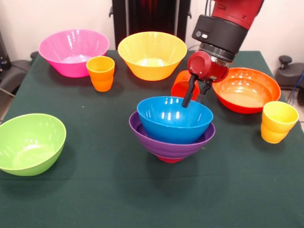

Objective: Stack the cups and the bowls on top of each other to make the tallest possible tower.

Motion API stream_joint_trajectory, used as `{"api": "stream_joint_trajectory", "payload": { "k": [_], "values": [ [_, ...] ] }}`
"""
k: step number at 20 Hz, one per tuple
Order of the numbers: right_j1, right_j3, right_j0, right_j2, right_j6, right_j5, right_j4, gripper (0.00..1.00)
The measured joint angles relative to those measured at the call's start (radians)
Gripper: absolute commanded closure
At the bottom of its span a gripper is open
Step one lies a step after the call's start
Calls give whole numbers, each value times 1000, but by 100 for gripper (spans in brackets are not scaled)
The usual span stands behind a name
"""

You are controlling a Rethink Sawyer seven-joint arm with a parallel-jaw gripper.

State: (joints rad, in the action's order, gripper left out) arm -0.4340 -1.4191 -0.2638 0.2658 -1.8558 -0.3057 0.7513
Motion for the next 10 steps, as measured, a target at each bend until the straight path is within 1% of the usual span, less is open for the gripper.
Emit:
{"api": "stream_joint_trajectory", "payload": {
  "k": [10],
  "values": [
    [-67, -8, 7, -9, 0, -11, -13, 0]
  ]
}}
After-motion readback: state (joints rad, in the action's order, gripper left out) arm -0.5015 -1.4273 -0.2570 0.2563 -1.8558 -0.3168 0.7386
